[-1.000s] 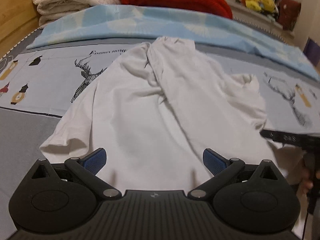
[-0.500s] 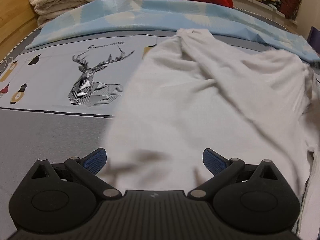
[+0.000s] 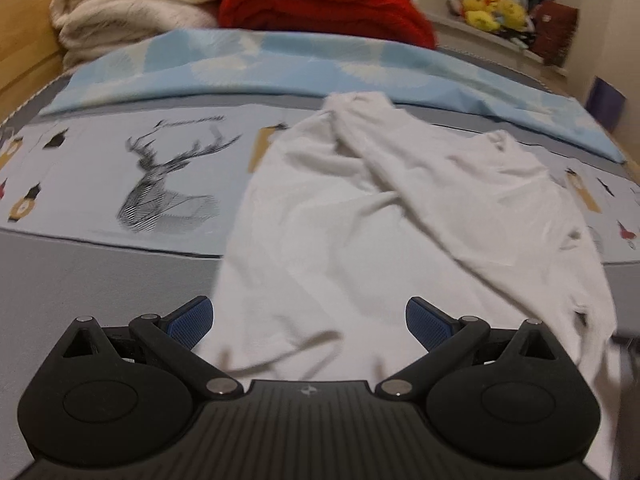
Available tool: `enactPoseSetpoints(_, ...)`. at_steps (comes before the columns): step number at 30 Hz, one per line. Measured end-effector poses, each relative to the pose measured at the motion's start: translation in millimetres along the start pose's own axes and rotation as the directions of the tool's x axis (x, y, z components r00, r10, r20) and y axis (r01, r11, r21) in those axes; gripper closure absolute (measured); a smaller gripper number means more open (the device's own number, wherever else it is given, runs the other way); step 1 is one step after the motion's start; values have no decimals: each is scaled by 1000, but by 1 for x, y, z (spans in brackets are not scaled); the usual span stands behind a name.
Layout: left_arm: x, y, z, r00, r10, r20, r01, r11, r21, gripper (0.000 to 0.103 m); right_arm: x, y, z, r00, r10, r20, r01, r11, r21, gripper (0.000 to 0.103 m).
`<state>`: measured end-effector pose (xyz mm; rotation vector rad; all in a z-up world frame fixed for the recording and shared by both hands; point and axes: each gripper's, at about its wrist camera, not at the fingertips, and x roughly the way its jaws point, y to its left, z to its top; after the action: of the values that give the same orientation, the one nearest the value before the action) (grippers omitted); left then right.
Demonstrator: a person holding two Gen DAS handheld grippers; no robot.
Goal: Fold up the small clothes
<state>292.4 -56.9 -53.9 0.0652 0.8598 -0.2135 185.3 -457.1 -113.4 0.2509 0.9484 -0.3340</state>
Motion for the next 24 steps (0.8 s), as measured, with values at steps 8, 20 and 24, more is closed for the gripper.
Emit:
enactPoseSetpoints(8,-17,-109,1,989,-148,27,141,973,183,0,-6,38,-54,997,74,-10,-74,975,-210,98)
enactPoseSetpoints(20,80,-208,-3,953,-193,-234,243,947,208,61,18,-58,-11,950,-309,53,310,951,-9,97)
enactPoseSetpoints(24,55,-206,16,969,-213,-129,242,927,286,98,24,-44,-11,942,-324,83,331,938,-101,97)
